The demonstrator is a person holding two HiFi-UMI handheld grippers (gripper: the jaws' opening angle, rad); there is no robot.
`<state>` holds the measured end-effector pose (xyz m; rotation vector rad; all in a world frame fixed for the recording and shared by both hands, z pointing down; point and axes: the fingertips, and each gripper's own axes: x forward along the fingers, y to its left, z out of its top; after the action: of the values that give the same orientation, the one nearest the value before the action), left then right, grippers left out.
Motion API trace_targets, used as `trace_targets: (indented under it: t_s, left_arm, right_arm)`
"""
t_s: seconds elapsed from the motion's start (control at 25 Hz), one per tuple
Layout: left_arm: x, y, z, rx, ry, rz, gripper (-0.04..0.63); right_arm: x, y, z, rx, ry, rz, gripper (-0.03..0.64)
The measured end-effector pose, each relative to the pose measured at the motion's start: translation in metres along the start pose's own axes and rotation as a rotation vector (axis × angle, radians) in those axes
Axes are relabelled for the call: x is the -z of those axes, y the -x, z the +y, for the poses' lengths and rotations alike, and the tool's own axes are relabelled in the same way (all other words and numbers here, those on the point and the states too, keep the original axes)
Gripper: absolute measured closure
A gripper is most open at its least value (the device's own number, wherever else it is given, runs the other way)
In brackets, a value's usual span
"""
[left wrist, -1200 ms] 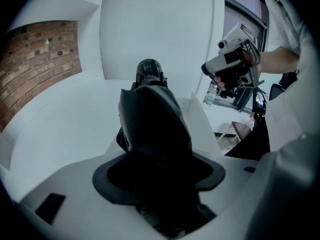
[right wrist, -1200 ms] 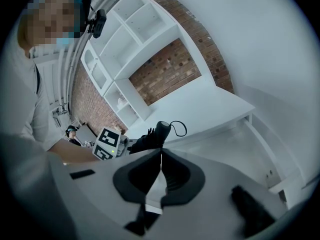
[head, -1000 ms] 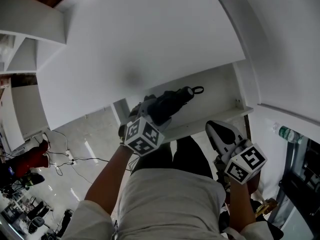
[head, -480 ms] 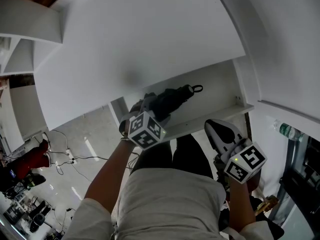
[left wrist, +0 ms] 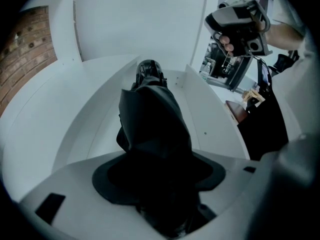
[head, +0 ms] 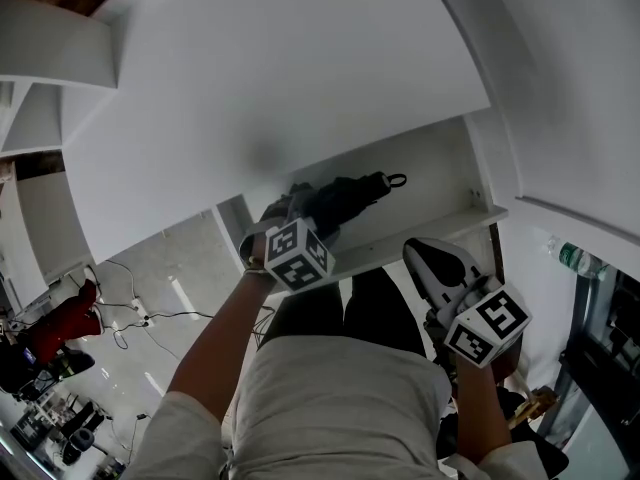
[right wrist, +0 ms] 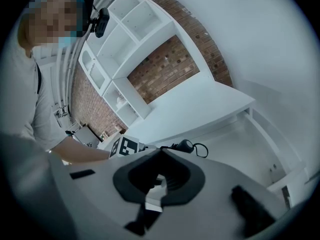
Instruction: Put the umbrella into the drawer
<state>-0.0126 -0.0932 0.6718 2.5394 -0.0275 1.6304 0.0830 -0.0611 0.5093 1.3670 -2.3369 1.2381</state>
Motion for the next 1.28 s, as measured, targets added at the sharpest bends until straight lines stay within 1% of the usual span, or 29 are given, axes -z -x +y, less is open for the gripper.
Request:
trace_targets:
  t_s: [0.2, 0.4, 0.72, 1.08, 1.28]
  left_arm:
    - [0.001, -0.009, -0.001, 0.012, -0.006, 0.018, 0.305]
    - [0.001, -0.018, 0.0, 0.026, 0.006, 0.027, 0.305]
    - [0.001, -0.029, 0.0, 0.045, 0.004, 0.046, 0.305]
    - [0.002, -0.042, 0.002, 0.05, 0.03, 0.066, 0.305]
    - [0.003, -0.049, 0.003, 0.055, 0.031, 0.078, 0.305]
  right_arm:
    - [0.001, -0.003, 0.002, -0.013, -0.006, 0.002, 0.589]
    - [0.003, -0.004, 0.001, -0.019, -0.013, 0.011, 0.589]
    - [0.006, -0.004, -0.004, -0.016, -0.025, 0.02, 0.589]
    - [0.011, -0.001, -0.01, -0.009, -0.041, 0.024, 0.589]
    - [0.013, 0.0, -0.011, -0.005, -0.051, 0.023, 0.589]
